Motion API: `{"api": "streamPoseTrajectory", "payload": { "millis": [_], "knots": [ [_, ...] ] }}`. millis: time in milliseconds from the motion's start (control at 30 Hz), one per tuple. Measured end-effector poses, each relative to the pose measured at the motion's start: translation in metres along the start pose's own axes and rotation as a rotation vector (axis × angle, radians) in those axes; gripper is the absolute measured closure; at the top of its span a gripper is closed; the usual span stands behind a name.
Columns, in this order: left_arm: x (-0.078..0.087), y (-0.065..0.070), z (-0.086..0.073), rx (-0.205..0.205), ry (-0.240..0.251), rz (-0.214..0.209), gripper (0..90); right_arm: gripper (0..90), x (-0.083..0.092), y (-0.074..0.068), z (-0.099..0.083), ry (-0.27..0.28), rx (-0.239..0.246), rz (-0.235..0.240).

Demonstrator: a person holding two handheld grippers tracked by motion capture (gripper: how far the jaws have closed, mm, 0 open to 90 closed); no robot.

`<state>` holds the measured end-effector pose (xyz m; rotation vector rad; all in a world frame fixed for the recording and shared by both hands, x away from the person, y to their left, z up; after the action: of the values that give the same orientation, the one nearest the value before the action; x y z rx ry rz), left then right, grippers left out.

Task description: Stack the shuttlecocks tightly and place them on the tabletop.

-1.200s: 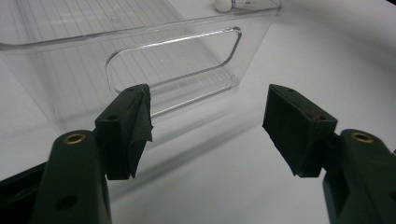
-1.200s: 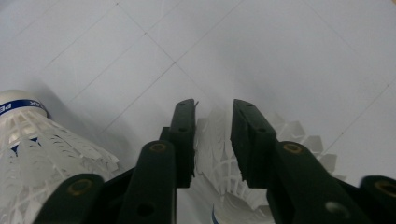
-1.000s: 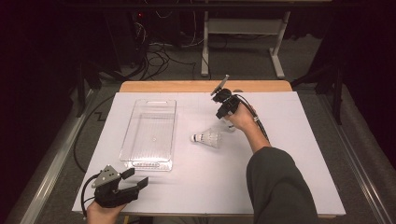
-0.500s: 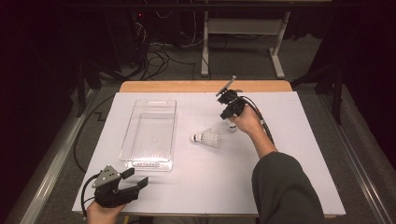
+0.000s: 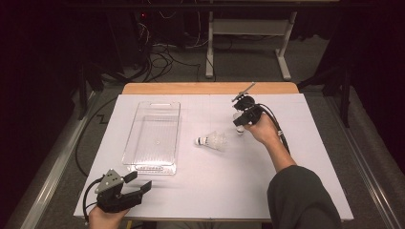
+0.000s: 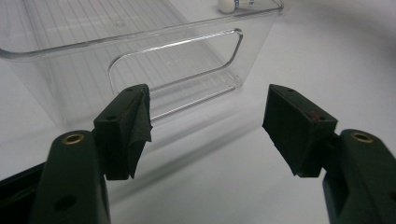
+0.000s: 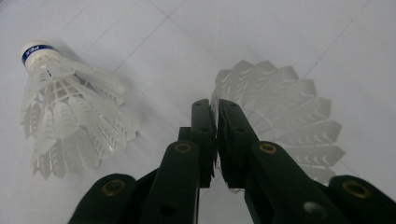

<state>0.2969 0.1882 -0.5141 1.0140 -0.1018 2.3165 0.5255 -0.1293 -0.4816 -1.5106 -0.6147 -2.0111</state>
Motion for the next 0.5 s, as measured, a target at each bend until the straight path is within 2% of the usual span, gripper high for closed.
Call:
{"api": "streamPoseTrajectory", "payload": {
  "millis": [500],
  "knots": [
    [-0.001, 0.000, 0.000, 0.004, 0.000, -0.002, 33.0, 82.1, 0.006, 0.003, -0.026, 0.039, -0.024, 0.033]
  ]
}}
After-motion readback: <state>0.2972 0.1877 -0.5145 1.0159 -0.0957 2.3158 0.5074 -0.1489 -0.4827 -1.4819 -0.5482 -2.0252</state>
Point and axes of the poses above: each handheld gripper's, and its own axes: x roughly backward along the jaws, z roughly out of its top, y roughly to its right, the point moved 10 cm from there along -x, roughly forward along the jaws, and after that the axes turned 11 degrees about -y, right-handed, at the moved point
